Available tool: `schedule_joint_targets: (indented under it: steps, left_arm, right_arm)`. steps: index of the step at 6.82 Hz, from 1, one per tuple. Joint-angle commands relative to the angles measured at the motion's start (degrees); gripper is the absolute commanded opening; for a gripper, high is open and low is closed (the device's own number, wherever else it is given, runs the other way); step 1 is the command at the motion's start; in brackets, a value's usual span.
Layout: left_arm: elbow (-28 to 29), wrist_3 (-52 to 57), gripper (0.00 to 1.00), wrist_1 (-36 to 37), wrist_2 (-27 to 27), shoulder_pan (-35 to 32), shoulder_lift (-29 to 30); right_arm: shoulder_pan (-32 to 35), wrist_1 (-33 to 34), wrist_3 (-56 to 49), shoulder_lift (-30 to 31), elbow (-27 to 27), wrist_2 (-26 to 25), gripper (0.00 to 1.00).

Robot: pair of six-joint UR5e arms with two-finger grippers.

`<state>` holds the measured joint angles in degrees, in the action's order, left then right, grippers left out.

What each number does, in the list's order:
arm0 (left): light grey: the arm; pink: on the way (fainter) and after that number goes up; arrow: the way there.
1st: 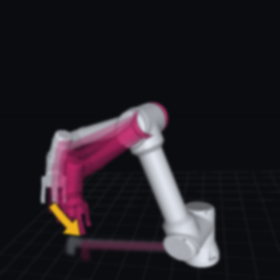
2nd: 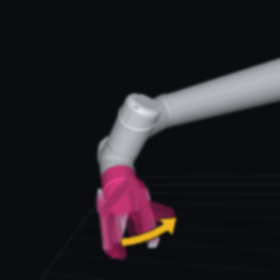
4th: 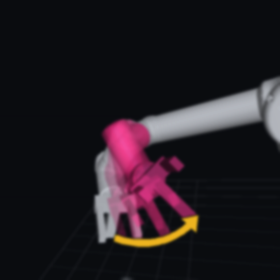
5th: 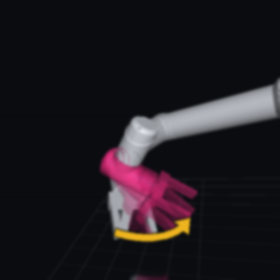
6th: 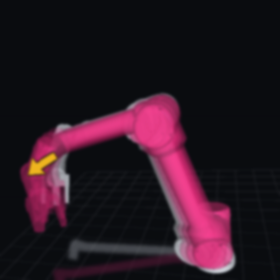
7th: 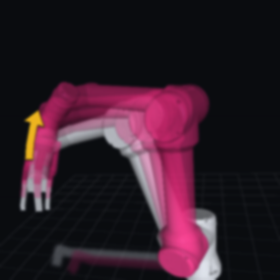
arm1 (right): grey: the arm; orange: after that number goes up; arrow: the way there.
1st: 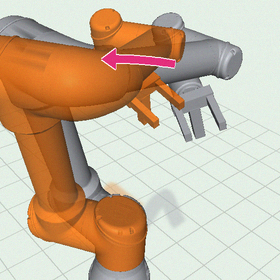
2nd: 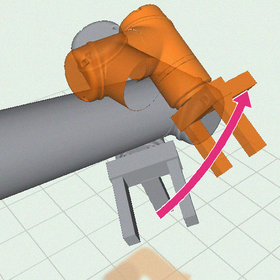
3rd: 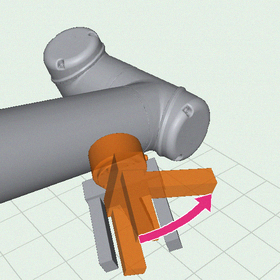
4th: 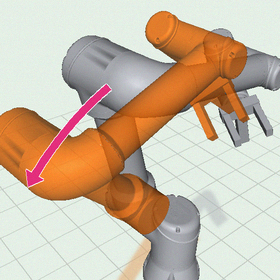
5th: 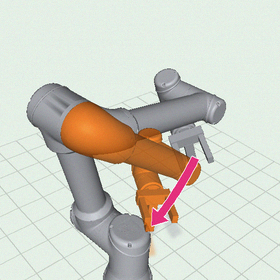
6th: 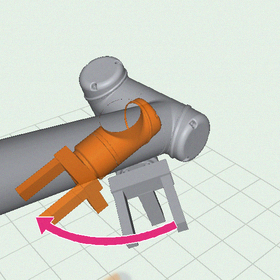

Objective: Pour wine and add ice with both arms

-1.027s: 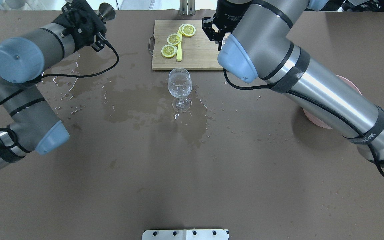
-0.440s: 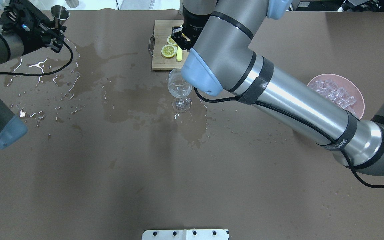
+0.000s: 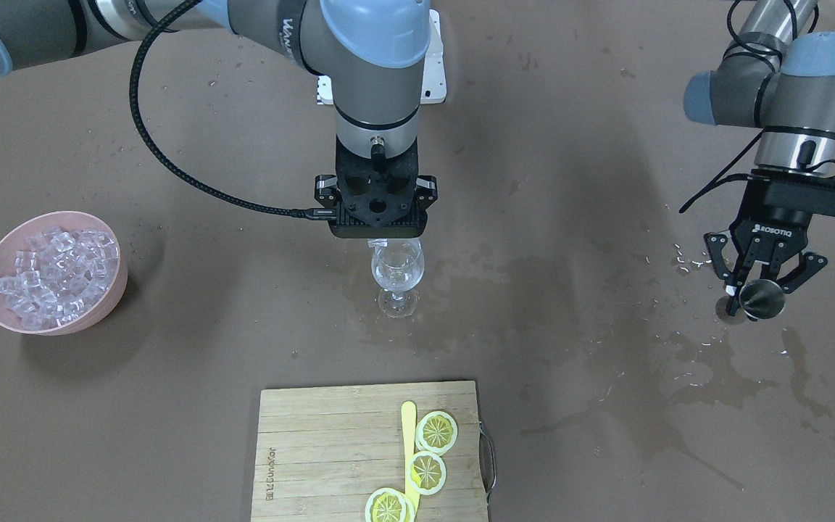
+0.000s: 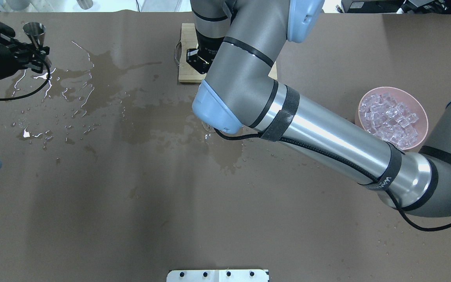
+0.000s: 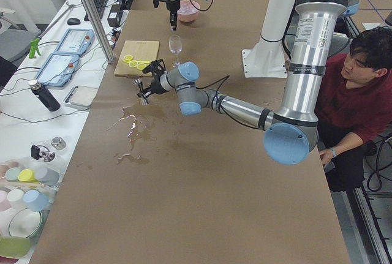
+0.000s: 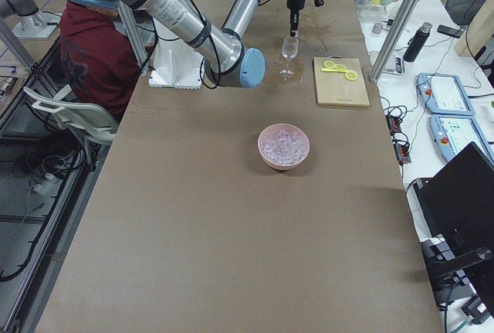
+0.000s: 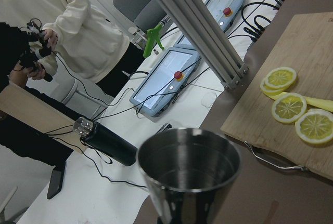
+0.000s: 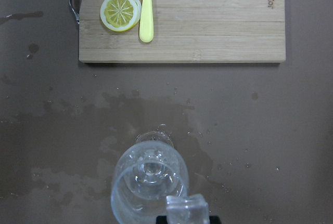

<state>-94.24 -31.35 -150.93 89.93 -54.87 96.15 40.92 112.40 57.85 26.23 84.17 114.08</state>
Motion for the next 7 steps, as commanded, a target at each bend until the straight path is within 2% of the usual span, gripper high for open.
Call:
schedule_joint_targets:
  steps: [1, 2, 4, 7]
  left_arm:
    - [10.49, -7.37, 0.00, -15.17, -1.68, -0.41, -1.67]
    - [15.70, -8.62, 0.00, -22.32, -1.78, -0.50, -1.58]
    - [18.03, -11.70, 0.00, -24.06, -5.01, -0.06, -1.05]
    - [23.74, -11.89, 0.00, -27.93, -5.03, 0.20, 0.35]
  right_arm:
    - [-1.19, -0.07, 0.16, -0.04, -0.14, -0.96, 0.23]
    - [-1.36, -0.51, 0.07, -0.04, -0.23, -1.40, 0.23]
    - [-1.54, -5.58, 0.07, -0.91, -4.34, -1.67, 0.23]
    - [-1.63, -5.79, 0.07, -1.00, -4.89, -1.67, 0.23]
